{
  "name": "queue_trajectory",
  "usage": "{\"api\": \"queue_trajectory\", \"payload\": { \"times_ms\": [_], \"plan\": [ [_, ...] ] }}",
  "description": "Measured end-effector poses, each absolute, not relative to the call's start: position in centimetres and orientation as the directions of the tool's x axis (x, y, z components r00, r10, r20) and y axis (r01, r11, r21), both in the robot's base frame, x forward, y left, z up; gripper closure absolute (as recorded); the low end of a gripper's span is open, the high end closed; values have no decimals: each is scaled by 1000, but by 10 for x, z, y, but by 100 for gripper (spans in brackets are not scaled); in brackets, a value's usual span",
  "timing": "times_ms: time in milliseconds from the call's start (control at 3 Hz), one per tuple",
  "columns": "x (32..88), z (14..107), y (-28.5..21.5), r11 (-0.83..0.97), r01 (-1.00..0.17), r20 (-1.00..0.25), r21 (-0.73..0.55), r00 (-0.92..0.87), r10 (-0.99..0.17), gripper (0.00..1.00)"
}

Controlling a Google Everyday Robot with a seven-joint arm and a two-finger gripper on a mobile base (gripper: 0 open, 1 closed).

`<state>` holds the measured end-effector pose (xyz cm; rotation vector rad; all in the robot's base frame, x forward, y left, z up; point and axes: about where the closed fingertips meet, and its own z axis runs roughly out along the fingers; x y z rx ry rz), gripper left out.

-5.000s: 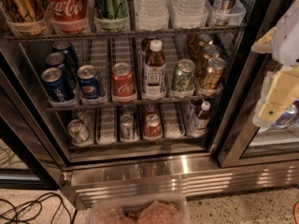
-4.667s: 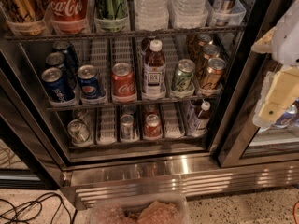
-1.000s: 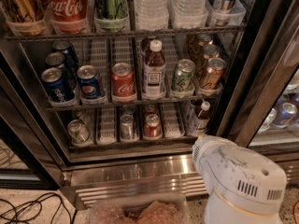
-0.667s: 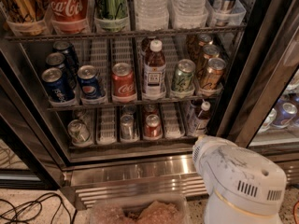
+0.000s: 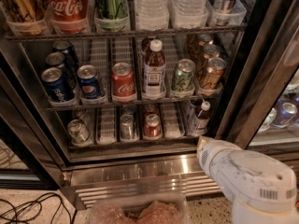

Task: Pick redbull can from bottom shelf of fridge

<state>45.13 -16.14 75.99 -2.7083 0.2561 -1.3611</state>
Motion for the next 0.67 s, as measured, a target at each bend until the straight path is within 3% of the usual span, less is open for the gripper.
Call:
{"api": "queue_trajectory", "payload": {
  "times_ms": [333, 667],
  "plan": [
    [475, 773, -149, -951, -19, 774, -308, 577, -262, 100],
    [474, 772, -148, -945, 35, 769, -326, 591, -244, 100]
  ]
}}
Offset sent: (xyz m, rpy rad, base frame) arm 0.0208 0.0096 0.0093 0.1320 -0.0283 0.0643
